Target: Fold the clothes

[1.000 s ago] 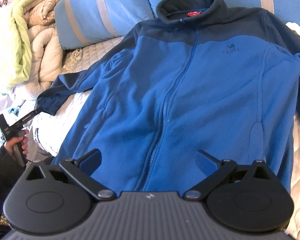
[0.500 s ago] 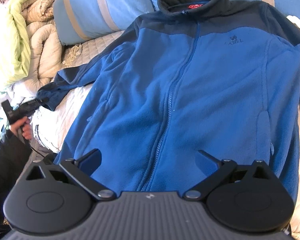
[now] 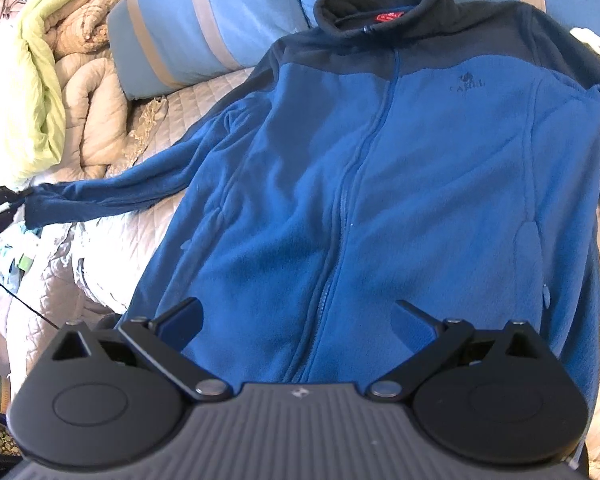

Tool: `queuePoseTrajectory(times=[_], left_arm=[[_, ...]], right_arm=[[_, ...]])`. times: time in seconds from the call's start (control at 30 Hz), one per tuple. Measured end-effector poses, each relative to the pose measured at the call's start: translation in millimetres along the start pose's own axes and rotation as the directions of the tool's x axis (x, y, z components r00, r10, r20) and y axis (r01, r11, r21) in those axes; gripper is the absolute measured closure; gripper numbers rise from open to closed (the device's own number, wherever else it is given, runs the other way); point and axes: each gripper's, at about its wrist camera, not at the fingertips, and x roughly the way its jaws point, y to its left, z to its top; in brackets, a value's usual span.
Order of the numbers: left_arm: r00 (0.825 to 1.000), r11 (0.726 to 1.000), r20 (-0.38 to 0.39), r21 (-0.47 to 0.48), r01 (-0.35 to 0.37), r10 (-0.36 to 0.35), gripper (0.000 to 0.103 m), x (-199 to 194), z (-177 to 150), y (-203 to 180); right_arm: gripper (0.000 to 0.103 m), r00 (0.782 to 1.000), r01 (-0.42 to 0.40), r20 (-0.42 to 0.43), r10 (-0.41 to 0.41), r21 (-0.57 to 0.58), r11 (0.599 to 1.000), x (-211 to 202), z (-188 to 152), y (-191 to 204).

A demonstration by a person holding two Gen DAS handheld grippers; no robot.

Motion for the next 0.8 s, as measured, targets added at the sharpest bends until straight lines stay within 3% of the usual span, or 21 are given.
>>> queuePoseTrajectory(times=[0.13, 0.27, 0.53, 0.6, 0.63, 0.67, 0.8], left_arm=[[0.990, 0.993, -0.098, -0.057, -0.103, 0.097, 0.095, 45.3, -16.0, 46.0], [0.985, 0.991, -0.147, -0.089, -0.104, 0.090, 0.085, 68.5, -30.8, 76.0], [0.995, 0.988, -0.098, -0.156, -0.024, 0.009, 0.054, 65.9, -43.7, 96.4], [0.991, 0.983, -0.129, -0.180, 0.023, -0.047, 0.055, 73.8, -45.7, 102.5], [0.986, 0.982, -0.151, -0.182, 0.043, -0.071, 0.068, 75.7, -46.9, 103.2], [0.981, 0.982, -0.172, -0.180, 0.058, -0.090, 0.096, 76.5, -48.1, 103.1], [0.965, 0.987, -0.242, -0.145, 0.069, -0.103, 0.095, 68.8, -53.2, 98.1]], right_arm=[[0.000, 1.000, 0.009, -0.007, -0.009, -0.004, 1.000, -0.7, -3.4, -0.3], [0.000, 1.000, 0.019, -0.014, -0.019, 0.000, 1.000, -1.5, -4.0, -2.6], [0.000, 0.999, 0.022, -0.030, -0.022, 0.000, 1.000, 2.6, -6.0, -0.3], [0.000, 0.999, 0.018, -0.037, -0.018, -0.006, 1.000, 5.0, -7.3, 2.9], [0.000, 0.999, 0.016, -0.040, -0.016, -0.009, 1.000, 5.9, -8.0, 4.4], [0.000, 0.999, 0.014, -0.042, -0.014, -0.012, 1.000, 6.6, -8.7, 6.2], [0.000, 0.999, 0.011, -0.046, -0.012, -0.026, 1.000, 6.9, -11.0, 12.3]])
